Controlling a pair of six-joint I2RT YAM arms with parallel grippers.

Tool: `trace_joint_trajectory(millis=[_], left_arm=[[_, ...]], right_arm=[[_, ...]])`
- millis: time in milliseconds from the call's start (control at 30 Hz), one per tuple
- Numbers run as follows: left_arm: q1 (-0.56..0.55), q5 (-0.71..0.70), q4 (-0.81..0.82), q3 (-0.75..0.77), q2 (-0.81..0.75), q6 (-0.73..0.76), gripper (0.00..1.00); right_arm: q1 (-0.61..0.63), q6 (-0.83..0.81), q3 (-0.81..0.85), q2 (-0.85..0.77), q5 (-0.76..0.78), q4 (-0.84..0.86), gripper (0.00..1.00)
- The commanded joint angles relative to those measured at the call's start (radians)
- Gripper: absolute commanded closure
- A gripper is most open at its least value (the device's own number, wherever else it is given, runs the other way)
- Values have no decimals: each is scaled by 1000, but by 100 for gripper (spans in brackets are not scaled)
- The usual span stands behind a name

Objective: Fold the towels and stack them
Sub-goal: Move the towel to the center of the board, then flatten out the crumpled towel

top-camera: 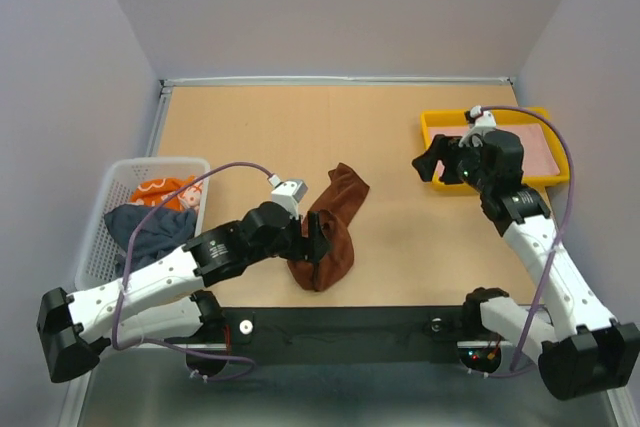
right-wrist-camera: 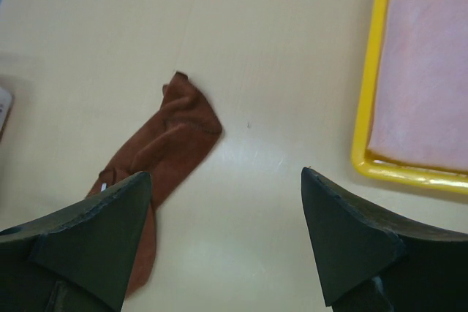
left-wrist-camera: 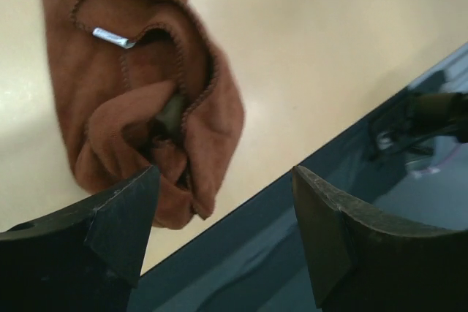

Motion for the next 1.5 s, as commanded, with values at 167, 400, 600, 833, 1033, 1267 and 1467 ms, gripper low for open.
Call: trace_joint_trajectory(millis=[167,400,600,833,1033,1267,1467], left_arm=[[42,-195,108,83,35,-84,21],[217,-60,257,149,353,-1,24],[219,-3,296,97,410,-32,29],[214,22,310,0,395,-66,32],[207,28,308,-31,355,-81,32],[207,-7,288,-12,338,-76,32],[208,-40,260,86,407,-21,32]], right_arm=[[58,29,137,363,-154,-24,16],[265,79,306,628,28,-27,16],[381,144,447,854,180,-27,30],[434,193,465,975,283,-28,43],[434,216,366,940,370,-24,71],[406,197,112,764,429,71,100],[330,213,-110,571,267,295,100]])
